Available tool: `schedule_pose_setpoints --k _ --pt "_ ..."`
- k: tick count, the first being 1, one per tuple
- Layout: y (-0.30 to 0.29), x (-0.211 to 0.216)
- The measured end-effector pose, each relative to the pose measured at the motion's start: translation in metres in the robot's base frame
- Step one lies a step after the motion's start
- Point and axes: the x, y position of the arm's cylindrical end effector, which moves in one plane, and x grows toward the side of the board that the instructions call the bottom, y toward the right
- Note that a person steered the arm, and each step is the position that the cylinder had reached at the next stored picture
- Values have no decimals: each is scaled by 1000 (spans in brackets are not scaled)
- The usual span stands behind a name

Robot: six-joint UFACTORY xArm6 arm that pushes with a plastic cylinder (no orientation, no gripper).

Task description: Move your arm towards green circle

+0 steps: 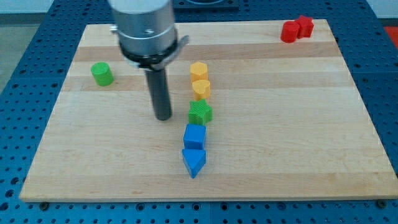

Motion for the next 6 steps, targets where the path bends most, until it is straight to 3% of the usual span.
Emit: schedule_pose_setpoints --k 3,4,6 --pt "-168 -7" --pt "-200 -45" --pt "-196 -81"
